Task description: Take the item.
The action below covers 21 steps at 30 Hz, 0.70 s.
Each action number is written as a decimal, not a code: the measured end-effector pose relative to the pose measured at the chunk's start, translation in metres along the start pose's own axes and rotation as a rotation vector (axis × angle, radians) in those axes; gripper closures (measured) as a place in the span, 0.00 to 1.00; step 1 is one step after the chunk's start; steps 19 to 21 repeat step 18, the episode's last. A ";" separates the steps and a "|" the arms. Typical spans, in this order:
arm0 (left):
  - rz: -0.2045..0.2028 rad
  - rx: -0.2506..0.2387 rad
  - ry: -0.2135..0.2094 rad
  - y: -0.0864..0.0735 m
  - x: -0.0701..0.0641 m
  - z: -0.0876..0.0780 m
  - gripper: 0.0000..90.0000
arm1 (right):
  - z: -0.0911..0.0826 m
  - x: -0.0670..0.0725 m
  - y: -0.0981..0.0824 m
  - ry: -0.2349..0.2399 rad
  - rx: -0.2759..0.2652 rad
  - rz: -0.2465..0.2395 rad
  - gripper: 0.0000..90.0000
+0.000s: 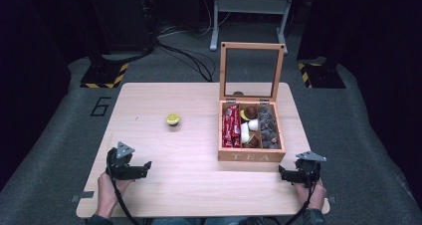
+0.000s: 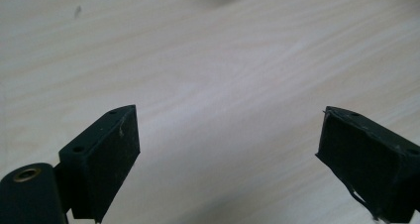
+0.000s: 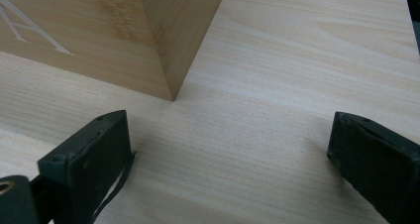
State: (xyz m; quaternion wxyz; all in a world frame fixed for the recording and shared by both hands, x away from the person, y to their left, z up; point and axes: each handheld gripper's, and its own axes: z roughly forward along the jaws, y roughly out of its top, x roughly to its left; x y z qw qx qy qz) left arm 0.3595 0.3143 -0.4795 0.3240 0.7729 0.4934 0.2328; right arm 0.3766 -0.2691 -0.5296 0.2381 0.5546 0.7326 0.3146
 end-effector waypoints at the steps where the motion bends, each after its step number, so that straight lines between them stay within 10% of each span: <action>1: -0.006 0.017 0.000 -0.006 0.002 0.003 0.09 | 0.000 0.000 0.000 0.000 0.000 0.000 0.03; 9: -0.059 0.079 0.011 -0.037 0.015 0.016 0.06 | 0.000 0.000 0.000 0.001 0.001 -0.004 0.03; 21: -0.072 0.073 0.007 -0.043 0.016 0.023 0.03 | 0.000 0.000 0.000 0.001 -0.001 0.009 0.02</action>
